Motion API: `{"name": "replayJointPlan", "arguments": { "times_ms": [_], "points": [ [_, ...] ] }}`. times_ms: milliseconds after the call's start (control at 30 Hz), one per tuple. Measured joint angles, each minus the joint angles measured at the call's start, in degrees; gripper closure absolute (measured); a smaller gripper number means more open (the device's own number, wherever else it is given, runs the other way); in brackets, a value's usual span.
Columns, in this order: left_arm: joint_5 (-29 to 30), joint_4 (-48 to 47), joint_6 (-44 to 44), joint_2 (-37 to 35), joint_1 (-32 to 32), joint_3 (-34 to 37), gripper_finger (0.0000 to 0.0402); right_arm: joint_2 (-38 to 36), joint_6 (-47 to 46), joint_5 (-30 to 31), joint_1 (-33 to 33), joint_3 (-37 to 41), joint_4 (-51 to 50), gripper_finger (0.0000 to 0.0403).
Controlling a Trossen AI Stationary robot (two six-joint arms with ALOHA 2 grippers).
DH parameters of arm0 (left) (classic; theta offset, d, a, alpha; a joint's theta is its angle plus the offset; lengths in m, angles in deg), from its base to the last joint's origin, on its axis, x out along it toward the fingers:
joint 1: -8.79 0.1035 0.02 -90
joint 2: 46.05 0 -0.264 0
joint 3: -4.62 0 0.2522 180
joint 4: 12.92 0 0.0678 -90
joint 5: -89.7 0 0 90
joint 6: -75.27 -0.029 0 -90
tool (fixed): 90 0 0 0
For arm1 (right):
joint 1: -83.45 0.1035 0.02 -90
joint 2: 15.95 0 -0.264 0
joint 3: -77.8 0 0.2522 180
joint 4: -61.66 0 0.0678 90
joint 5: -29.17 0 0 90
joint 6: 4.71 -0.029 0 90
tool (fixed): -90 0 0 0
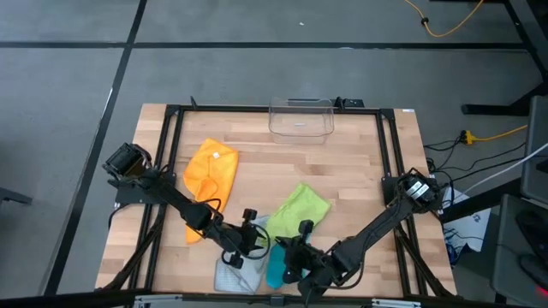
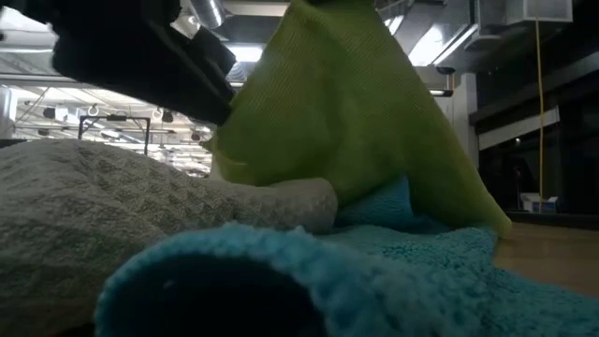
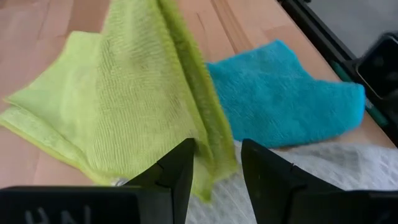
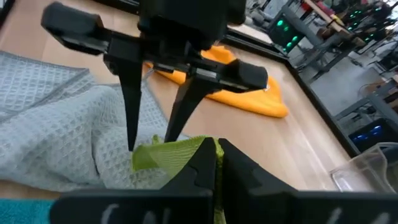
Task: Fold microfiber towels
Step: Fold the green microfiber towel
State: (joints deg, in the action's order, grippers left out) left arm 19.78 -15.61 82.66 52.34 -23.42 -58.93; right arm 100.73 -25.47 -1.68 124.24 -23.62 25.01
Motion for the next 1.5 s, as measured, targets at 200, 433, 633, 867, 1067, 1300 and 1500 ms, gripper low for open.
{"name": "replayJointPlan", "arguments": {
  "times_ms": [200,433,633,867,1067,1300,1500],
  "points": [
    [0.0,2.8,0.0,0.0,0.5,0.0,0.0273,0.0,-0.1,1.2,0.0,0.0,-0.1,0.0394],
    [0.4,3.4,2.6,2.3,0.7,-0.1,0.0273,0.0,0.0,4.3,0.0,0.0,-0.1,0.0394],
    [1.7,3.5,2.8,5.3,1.6,-0.1,0.0276,0.0,-0.1,4.3,0.0,0.0,-0.1,0.0393],
    [4.7,3.6,2.5,5.4,1.6,-0.1,0.0294,0.0,0.0,4.0,0.0,0.0,-0.2,0.0392],
    [4.6,3.6,2.6,5.3,0.8,-0.1,0.0388,0.0,-0.2,3.8,0.2,0.0,-1.1,0.0392],
    [5.0,1.0,2.7,2.8,0.1,0.0,0.0400,0.0,-4.5,1.5,1.3,0.0,-2.5,0.0392],
    [4.9,-3.7,2.1,-3.1,1.1,0.0,0.0401,0.0,-14.5,-2.1,1.7,0.0,-5.8,0.0392]
  ]
}}
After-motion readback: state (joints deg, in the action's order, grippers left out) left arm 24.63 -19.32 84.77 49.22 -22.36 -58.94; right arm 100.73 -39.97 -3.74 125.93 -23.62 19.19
